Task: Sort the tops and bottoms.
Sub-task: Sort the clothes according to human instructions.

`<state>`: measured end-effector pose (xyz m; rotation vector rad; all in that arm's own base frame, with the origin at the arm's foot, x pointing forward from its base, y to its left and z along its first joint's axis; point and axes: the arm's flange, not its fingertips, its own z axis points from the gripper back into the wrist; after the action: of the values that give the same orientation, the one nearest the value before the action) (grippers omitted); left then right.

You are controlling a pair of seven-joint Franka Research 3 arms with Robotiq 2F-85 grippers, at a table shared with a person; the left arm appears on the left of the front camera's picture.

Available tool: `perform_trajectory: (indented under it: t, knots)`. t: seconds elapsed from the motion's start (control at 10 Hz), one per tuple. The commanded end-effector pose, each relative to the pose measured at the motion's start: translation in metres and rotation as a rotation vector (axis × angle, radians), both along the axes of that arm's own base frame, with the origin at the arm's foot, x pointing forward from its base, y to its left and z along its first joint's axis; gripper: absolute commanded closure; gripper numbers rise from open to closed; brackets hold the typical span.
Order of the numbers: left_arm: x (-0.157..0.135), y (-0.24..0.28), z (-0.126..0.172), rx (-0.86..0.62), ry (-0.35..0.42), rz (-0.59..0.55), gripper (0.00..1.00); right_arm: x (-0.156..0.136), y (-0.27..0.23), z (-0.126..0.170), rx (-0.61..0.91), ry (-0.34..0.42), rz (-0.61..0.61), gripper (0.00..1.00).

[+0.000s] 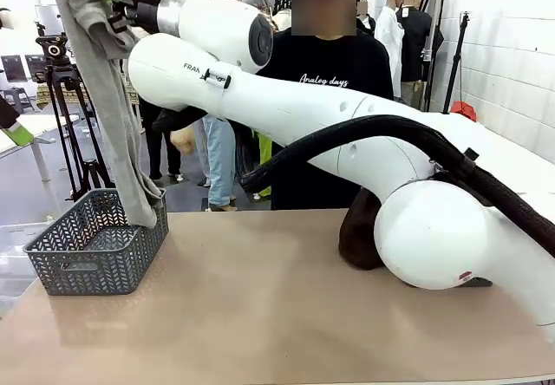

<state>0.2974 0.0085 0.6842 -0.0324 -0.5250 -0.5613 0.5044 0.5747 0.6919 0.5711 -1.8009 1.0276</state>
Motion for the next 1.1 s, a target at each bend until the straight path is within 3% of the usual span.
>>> perform_trajectory:
  t: [0.0, 0.3, 0.6, 0.8, 0.9, 1.0]
  knots:
    - [-0.001, 0.001, -0.001, 0.0, 0.001, 0.0, 0.0, 0.127, 0.121, 0.017, 0.04, 0.033, 0.056, 1.0]
    - [-0.001, 0.001, -0.001, 0.0, 0.001, 0.0, 0.0, 0.142, 0.151, -0.052, -0.012, 0.085, 0.062, 1.0]
    - [-0.001, 0.001, -0.001, 0.0, 0.001, 0.0, 0.0, 0.146, 0.169, -0.098, -0.172, 0.089, 0.086, 1.0]
    - [-0.001, 0.001, -0.001, 0.0, 0.001, 0.0, 0.0, 0.145, 0.172, -0.126, -0.228, 0.193, 0.11, 1.0]
    - [-0.001, 0.001, -0.001, 0.0, 0.001, 0.0, 0.0, 0.044, 0.04, -0.152, -0.178, 0.113, 0.095, 1.0]
    - [-0.001, 0.001, -0.001, 0.0, 0.001, 0.0, 0.0, 0.044, 0.04, -0.152, -0.178, 0.113, 0.095, 1.0]
